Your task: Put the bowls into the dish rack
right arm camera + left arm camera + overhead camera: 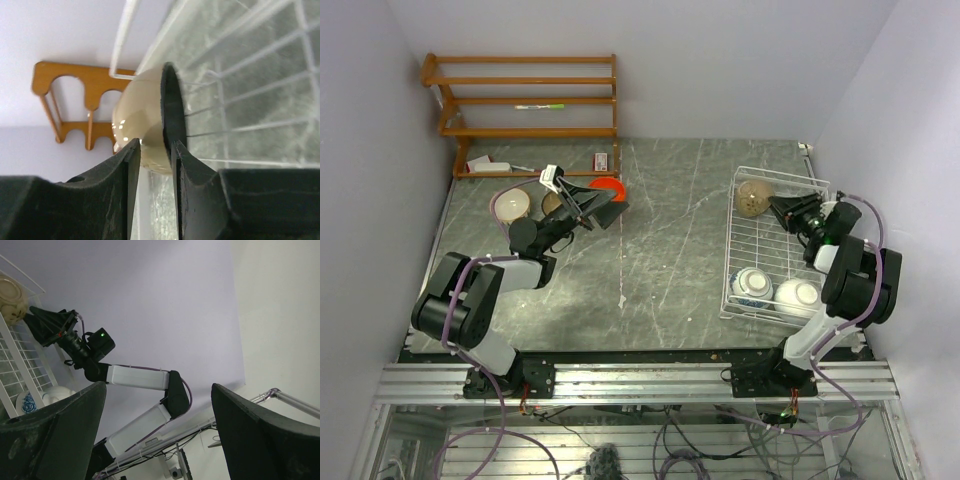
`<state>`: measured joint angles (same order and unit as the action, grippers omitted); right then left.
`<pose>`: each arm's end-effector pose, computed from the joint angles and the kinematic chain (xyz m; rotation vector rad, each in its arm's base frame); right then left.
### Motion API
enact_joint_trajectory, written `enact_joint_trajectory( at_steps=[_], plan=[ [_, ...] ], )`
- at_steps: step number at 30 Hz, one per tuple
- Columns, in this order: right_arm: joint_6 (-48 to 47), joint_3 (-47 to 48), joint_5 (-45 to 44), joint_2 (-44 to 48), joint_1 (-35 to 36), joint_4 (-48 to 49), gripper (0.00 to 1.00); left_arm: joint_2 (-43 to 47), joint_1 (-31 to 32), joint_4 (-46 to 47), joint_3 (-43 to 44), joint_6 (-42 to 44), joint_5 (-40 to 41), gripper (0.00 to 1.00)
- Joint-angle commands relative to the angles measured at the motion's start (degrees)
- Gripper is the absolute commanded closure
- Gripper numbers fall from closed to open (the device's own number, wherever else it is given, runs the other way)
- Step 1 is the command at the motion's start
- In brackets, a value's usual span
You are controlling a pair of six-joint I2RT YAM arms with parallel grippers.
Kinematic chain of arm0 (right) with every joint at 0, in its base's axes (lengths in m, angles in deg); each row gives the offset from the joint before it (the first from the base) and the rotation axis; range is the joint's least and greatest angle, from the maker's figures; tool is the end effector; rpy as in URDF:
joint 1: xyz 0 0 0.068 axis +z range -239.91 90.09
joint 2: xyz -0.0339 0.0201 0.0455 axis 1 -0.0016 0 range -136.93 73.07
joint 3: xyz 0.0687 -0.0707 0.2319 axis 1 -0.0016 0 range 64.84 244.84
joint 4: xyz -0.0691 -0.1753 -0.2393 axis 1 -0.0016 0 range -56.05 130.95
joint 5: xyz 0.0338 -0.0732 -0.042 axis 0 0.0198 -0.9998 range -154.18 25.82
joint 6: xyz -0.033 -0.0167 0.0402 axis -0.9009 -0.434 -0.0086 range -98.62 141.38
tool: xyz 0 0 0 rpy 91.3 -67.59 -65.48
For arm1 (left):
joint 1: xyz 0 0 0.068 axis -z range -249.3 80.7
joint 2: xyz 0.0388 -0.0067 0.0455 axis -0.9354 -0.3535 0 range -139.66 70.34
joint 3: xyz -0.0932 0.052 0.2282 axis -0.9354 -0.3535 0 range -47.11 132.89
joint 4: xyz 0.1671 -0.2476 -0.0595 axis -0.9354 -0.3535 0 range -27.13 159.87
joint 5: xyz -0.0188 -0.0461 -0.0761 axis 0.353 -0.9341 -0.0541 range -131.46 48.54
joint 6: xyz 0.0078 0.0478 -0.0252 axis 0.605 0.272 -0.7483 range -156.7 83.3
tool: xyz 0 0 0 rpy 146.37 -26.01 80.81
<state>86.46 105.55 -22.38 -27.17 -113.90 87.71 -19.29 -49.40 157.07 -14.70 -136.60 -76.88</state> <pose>0.3397 -0.1244 0.1097 0.8742 1.6741 1.1522 0.2899 -0.1275 0.1959 -0.2798 1.4312 -2.1158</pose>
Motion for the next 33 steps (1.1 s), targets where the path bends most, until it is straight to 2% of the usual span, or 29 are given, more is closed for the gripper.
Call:
enact_joint_trajectory(
  at_steps=[1,11,15,23,28,31,33],
  plan=[
    [-5.5,-0.9,-5.3,1.0,-0.4,-13.5,0.69,-0.6,-0.7,11.9,1.4,0.2,-1.4,0.04],
    [-9.7,0.3,-10.8,7.9,-0.3,-22.4,0.67,0.0,-0.7,11.9,0.6,0.4,-1.4,0.03],
    [-12.9,2.8,-12.6,11.0,-0.1,-27.8,0.61,0.1,-0.7,11.9,0.8,0.2,-1.4,0.03],
    [-26.6,13.5,-22.9,14.0,3.4,-47.5,0.35,-1.3,-0.7,11.9,1.4,-0.1,-2.1,0.03],
    [-32.9,21.2,-33.2,12.2,9.4,-56.7,0.28,-2.6,-0.7,11.9,1.7,0.0,-4.0,0.04],
    [-35.7,26.4,-38.3,8.4,13.6,-60.7,0.26,-2.7,-0.8,11.9,2.1,0.1,-5.4,0.06],
    [-36.8,30.3,-40.8,5.3,15.6,-63.1,0.26,-2.7,-0.9,11.8,2.6,0.1,-6.7,0.03]
  ],
)
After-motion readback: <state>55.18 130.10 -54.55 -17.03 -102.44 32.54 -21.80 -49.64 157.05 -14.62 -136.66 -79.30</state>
